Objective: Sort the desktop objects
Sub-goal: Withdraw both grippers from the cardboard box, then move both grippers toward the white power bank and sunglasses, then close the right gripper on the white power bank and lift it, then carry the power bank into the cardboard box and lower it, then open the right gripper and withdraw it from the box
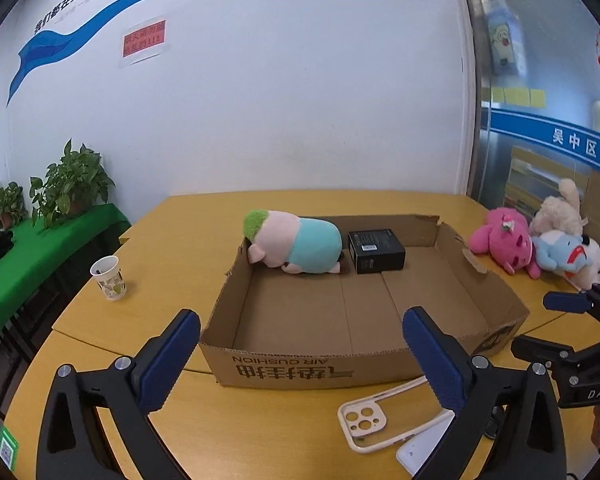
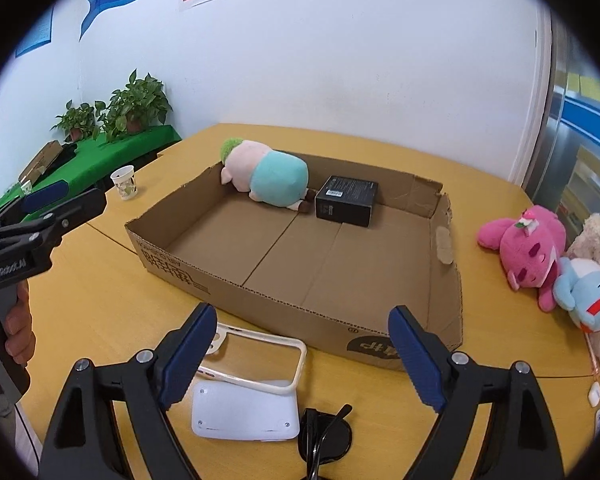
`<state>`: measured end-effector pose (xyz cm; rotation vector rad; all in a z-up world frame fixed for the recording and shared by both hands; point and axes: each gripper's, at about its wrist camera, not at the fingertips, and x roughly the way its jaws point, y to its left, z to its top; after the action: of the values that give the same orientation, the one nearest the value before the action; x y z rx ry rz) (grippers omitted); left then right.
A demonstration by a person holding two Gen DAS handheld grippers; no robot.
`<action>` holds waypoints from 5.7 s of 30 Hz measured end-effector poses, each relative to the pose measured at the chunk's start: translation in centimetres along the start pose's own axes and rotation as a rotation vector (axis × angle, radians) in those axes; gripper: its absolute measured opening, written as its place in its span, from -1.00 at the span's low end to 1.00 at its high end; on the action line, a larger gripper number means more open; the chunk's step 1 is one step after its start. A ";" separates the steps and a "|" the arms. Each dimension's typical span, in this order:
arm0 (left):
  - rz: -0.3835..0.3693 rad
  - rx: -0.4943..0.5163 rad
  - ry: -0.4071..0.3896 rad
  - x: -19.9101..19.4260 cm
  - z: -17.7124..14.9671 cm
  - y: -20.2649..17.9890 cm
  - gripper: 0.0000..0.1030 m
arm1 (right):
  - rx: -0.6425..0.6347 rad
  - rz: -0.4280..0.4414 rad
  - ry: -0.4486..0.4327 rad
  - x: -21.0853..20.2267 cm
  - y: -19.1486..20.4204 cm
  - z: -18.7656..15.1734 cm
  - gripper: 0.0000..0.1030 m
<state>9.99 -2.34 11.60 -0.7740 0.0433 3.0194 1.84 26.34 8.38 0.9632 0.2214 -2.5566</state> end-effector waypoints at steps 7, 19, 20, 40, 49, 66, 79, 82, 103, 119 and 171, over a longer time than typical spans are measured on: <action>-0.061 -0.004 0.030 -0.9 -1.9 -1.3 0.99 | -0.020 0.016 0.004 -0.2 -0.2 -1.6 0.71; -0.298 -0.109 0.334 2.7 -9.8 -3.2 0.99 | -0.028 0.169 0.283 2.3 -0.9 -10.1 0.71; -0.312 -0.120 0.362 3.2 -10.3 -3.4 0.99 | -0.029 0.184 0.291 2.6 -0.6 -10.2 0.71; -0.395 -0.287 0.579 6.7 -14.7 -0.4 0.95 | -0.152 0.435 0.393 6.7 4.3 -8.6 0.74; -0.420 -0.284 0.593 6.5 -14.9 0.0 0.95 | -0.086 0.330 0.447 10.0 2.8 -8.5 0.74; -0.445 -0.316 0.632 6.7 -15.0 2.6 0.63 | -0.140 0.525 0.388 6.1 6.9 -9.8 0.78; -0.524 -0.307 0.649 7.3 -15.3 1.0 -0.26 | -0.209 0.408 0.365 6.8 8.0 -10.5 0.77; -0.552 -0.334 0.658 7.5 -15.6 1.0 -0.32 | -0.212 0.333 0.354 7.2 7.8 -10.7 0.70; -0.587 -0.287 0.470 3.9 -8.1 1.1 -0.39 | -0.186 0.130 0.156 3.3 8.8 -7.3 -0.03; -0.672 -0.154 0.189 4.1 9.0 2.4 -0.39 | -0.213 0.014 -0.084 -1.0 5.6 7.6 -0.04; -0.171 -0.104 0.359 20.1 7.7 8.5 0.18 | 0.040 0.178 0.290 21.6 5.8 11.8 0.53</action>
<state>-11.56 -10.27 8.90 -1.2494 -0.1658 2.7049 -17.55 11.05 2.85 1.3075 0.1582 -2.2632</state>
